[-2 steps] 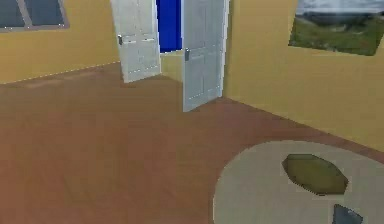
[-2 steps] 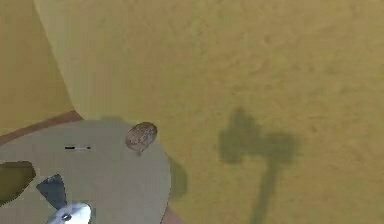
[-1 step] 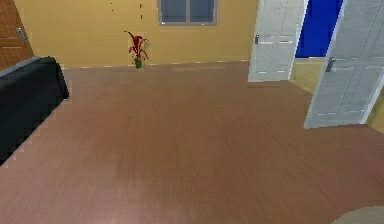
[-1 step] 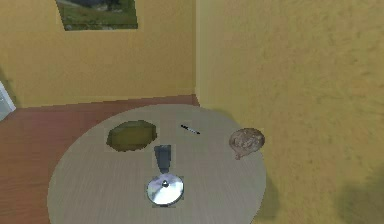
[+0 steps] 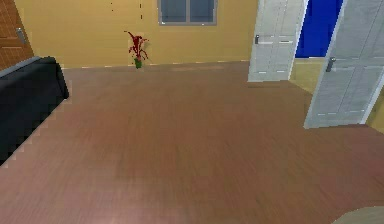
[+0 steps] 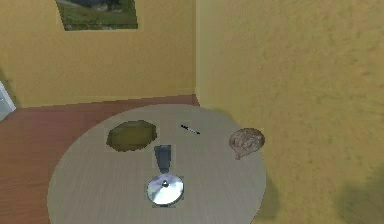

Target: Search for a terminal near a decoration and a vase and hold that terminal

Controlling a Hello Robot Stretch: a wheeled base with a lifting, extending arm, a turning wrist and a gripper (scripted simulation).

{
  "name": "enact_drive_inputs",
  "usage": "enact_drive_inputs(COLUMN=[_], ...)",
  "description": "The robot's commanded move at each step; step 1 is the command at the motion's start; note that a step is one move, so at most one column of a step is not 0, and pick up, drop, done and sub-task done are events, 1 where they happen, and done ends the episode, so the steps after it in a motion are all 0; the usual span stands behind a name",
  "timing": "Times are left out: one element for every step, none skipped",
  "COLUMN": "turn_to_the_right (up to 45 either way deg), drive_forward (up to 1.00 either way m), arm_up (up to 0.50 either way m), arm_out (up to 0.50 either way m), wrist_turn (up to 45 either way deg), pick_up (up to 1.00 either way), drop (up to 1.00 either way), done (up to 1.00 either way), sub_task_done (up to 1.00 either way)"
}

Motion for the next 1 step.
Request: enact_drive_inputs(turn_to_the_right=[0.0], drive_forward=[0.0], arm_up=[0.3], arm_out=[0.0], wrist_turn=[0.0], pick_up=[0.0], drop=[0.0], done=[0.0], sub_task_done=[0.0])
